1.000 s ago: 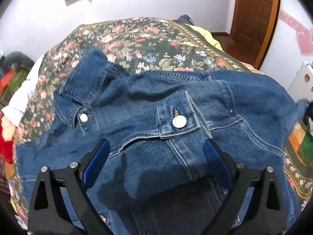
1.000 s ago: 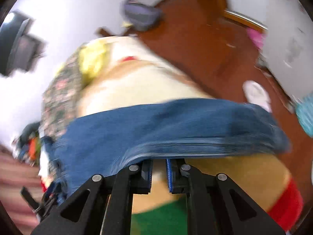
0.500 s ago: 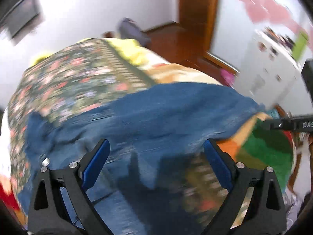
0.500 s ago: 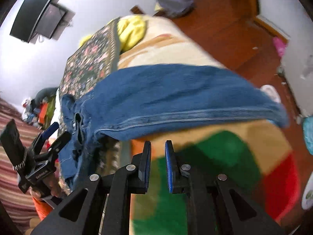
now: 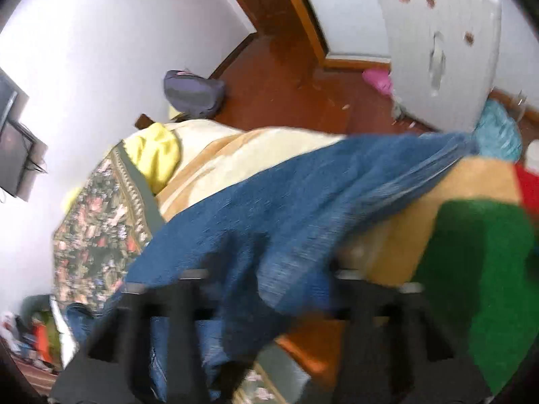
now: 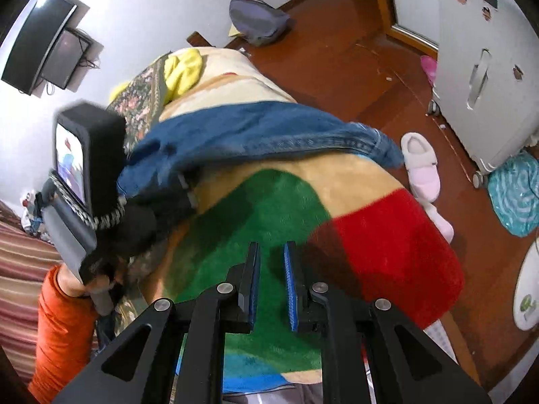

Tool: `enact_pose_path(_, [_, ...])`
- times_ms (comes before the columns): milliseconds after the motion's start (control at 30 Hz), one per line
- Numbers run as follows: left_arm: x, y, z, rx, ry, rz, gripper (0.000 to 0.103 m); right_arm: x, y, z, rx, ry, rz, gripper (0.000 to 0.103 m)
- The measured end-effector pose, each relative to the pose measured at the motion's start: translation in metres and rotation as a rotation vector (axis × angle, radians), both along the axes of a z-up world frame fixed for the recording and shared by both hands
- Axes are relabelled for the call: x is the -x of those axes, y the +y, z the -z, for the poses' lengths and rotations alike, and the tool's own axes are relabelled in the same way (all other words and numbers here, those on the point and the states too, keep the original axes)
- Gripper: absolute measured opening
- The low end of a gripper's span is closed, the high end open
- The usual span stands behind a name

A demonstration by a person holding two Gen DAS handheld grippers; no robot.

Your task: Fold large clothes

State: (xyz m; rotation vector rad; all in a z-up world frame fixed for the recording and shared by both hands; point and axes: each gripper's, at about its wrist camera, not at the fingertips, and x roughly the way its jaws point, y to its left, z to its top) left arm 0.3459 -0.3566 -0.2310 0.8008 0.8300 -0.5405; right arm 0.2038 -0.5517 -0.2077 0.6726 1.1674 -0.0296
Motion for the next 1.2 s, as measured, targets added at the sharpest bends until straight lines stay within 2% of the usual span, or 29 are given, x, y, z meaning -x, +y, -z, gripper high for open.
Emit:
enact_pose_path(133, [-0.002, 0.019, -0.036, 0.111, 0.018, -0.033, 0.019, 0.0, 0.005, 0.002, -0.009, 0.005, -0.018, 0.01])
enact_pose_path(267, [-0.008, 0.057, -0.086, 0.265, 0.013, -0.111, 0.015, -0.011, 0.013, 0.002, -0.017, 0.002, -0.037, 0.01])
enact_pose_path(433, [-0.023, 0.138, -0.133, 0.415, 0.011, -0.258, 0.014, -0.032, 0.044, -0.006, -0.04, -0.024, -0.099, 0.01])
enact_pose_path(500, [-0.029, 0.181, -0.137, 0.44, 0.003, -0.348, 0.014, -0.04, 0.062, -0.011, -0.042, -0.042, -0.14, 0.01])
enact_pose_path(567, [-0.029, 0.219, -0.131, 0.418, -0.017, -0.42, 0.014, -0.046, 0.08, -0.014, -0.039, -0.054, -0.181, 0.01])
enact_pose_path(633, [-0.027, 0.259, -0.113, 0.374, -0.022, -0.507, 0.015, -0.054, 0.103, -0.015, -0.033, -0.053, -0.228, 0.01])
enact_pose_path(733, [-0.026, 0.316, -0.063, 0.297, 0.068, -0.627, 0.016, -0.063, 0.128, -0.013, -0.033, -0.045, -0.279, 0.01])
enact_pose_path(767, [-0.024, 0.329, -0.045, 0.264, 0.101, -0.657, 0.021, -0.065, 0.136, -0.012, -0.033, -0.041, -0.295, 0.01])
enact_pose_path(800, [-0.021, 0.338, -0.03, 0.249, 0.139, -0.667, 0.037, -0.067, 0.144, -0.01, -0.034, -0.036, -0.308, 0.01])
enact_pose_path(833, [-0.018, 0.349, -0.017, 0.242, 0.176, -0.67, 0.046, -0.068, 0.15, -0.009, -0.036, -0.032, -0.318, 0.01])
enact_pose_path(867, [-0.013, 0.355, -0.007, 0.235, 0.194, -0.674, 0.057, -0.069, 0.154, -0.008, -0.037, -0.03, -0.324, 0.01])
enact_pose_path(900, [-0.006, 0.358, -0.003, 0.235, 0.191, -0.669, 0.063, -0.07, 0.159, -0.007, -0.036, -0.026, -0.33, 0.01])
enact_pose_path(967, [0.005, 0.357, -0.008, 0.228, 0.163, -0.643, 0.065, -0.071, 0.164, -0.005, -0.029, -0.019, -0.336, 0.01])
enact_pose_path(1067, [0.011, 0.342, -0.031, 0.192, 0.132, -0.592, 0.067, -0.072, 0.164, -0.004, -0.013, -0.009, -0.333, 0.01])
enact_pose_path(1133, [0.012, 0.333, -0.047, 0.201, 0.103, -0.548, 0.074, -0.072, 0.162, -0.004, -0.002, -0.008, -0.326, 0.01])
enact_pose_path(1200, [0.014, 0.314, -0.064, 0.223, 0.062, -0.497, 0.091, -0.072, 0.157, -0.006, 0.0, -0.016, -0.315, 0.01])
